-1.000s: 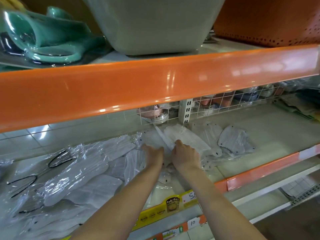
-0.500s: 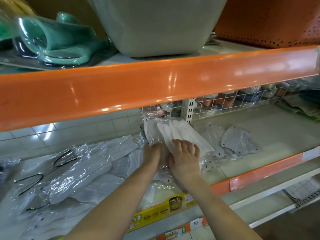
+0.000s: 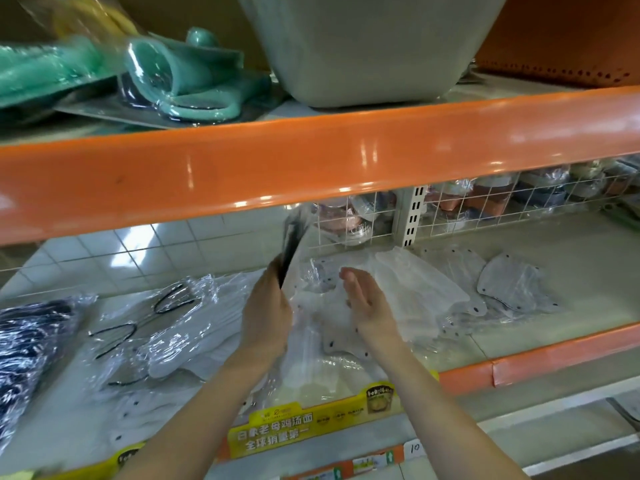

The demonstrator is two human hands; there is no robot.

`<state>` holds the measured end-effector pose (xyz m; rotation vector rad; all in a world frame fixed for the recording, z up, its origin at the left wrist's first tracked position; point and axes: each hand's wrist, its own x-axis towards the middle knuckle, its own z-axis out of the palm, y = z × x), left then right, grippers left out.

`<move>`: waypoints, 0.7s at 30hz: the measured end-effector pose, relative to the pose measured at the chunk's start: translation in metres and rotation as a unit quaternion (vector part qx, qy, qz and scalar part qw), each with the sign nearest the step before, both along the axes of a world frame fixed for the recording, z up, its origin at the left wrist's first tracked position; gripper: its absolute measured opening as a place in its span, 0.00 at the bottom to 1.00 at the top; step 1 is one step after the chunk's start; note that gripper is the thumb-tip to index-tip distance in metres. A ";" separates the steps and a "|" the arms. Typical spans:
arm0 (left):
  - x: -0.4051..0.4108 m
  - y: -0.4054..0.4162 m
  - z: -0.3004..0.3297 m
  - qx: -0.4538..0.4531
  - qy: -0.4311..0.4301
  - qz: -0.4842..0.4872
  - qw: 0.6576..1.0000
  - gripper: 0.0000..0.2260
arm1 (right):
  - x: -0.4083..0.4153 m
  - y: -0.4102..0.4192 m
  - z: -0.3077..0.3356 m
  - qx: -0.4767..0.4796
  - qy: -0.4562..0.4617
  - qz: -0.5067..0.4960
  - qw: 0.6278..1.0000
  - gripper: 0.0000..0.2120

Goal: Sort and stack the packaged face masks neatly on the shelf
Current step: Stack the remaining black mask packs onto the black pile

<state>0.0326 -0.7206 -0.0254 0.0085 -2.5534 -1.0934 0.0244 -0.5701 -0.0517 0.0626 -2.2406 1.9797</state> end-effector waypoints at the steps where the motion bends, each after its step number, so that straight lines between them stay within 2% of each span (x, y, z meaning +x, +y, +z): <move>1: 0.004 -0.002 -0.002 -0.048 -0.004 -0.005 0.999 0.28 | 0.004 -0.006 0.009 -0.106 -0.038 0.037 0.993 0.22; 3: 0.012 -0.004 -0.010 -0.128 -0.001 -0.017 0.992 0.31 | 0.008 -0.016 0.019 -0.243 -0.094 0.110 0.959 0.30; 5: 0.018 -0.004 -0.019 -0.179 0.038 -0.038 0.982 0.27 | 0.014 -0.026 0.023 -0.269 -0.106 0.155 0.945 0.29; 9: 0.035 -0.002 -0.037 -0.247 0.029 -0.071 0.966 0.24 | 0.015 -0.042 0.019 -0.184 -0.107 0.114 0.970 0.09; 13: 0.046 -0.012 -0.048 -0.277 0.018 -0.078 0.958 0.24 | 0.008 -0.047 0.009 -0.181 -0.136 0.004 0.974 0.09; 15: 0.046 -0.025 -0.050 -0.225 -0.004 -0.058 0.973 0.24 | 0.005 -0.046 0.006 -0.204 -0.162 -0.011 0.965 0.07; 18: 0.038 -0.047 -0.047 -0.170 -0.062 -0.011 0.983 0.33 | -0.001 -0.046 -0.001 -0.217 -0.192 -0.018 0.957 0.06; 21: 0.029 -0.064 -0.044 -0.250 -0.134 -0.011 0.959 0.36 | -0.002 -0.051 -0.010 -0.191 -0.180 -0.011 0.965 0.06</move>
